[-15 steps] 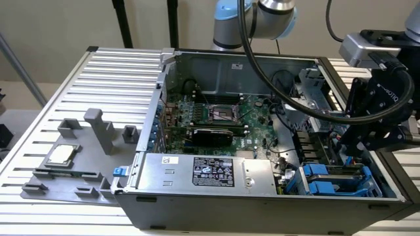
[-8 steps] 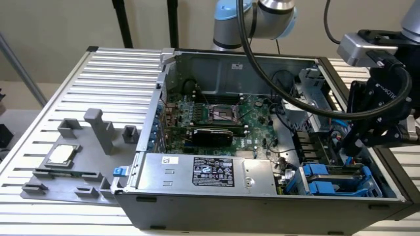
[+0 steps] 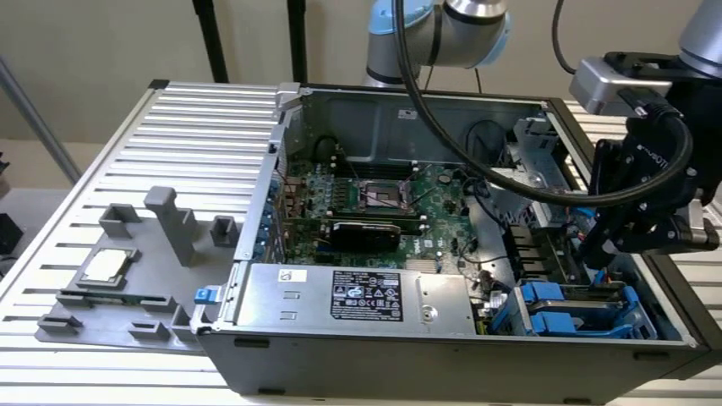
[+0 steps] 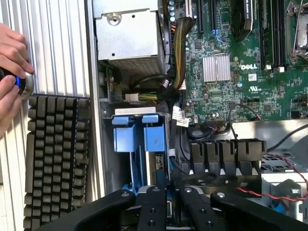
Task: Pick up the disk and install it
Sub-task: 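Insert the second disk wire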
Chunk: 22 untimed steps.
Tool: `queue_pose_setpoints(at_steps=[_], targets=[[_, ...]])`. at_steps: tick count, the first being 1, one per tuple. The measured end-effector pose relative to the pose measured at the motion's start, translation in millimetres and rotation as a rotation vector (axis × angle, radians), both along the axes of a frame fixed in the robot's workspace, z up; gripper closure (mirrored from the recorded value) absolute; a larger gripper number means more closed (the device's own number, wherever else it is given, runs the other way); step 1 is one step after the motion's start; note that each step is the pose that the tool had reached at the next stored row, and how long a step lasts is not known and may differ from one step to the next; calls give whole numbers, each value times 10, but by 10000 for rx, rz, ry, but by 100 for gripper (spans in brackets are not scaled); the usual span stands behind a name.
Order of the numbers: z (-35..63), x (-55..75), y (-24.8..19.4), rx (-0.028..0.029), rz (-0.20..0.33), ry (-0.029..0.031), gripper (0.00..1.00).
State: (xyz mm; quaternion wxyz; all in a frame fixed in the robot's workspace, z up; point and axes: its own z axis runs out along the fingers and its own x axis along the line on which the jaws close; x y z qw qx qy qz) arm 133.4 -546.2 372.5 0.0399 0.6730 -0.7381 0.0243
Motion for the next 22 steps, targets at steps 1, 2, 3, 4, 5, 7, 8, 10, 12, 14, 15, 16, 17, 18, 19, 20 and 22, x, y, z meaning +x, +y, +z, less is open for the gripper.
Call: queue_pose_setpoints(at_steps=[1,2,3,4,5,7,8,10,12,14,15,16,17,18,19,20,22], targets=[[-2,-19,-6,45,2,-25,100],[-6,-34,-13,100,4,-62,100],[-13,-49,-21,163,7,-107,100],[-20,-62,-30,213,10,-147,100],[-28,-75,-41,253,14,-183,100],[-43,-97,-67,324,22,-259,100],[-51,-104,-81,355,28,-305,100],[-66,-112,-110,407,39,-391,100],[-82,-118,-143,454,48,-479,100],[-101,-123,-170,491,59,-546,100],[-112,-125,-178,511,67,-579,100],[-123,-126,-183,531,73,-609,100],[-135,-128,-189,552,79,-638,100],[-147,-129,-193,570,88,-663,100],[-159,-131,-196,585,97,-683,100],[-172,-133,-198,600,108,-700,100],[-201,-136,-201,639,128,-740,100]])
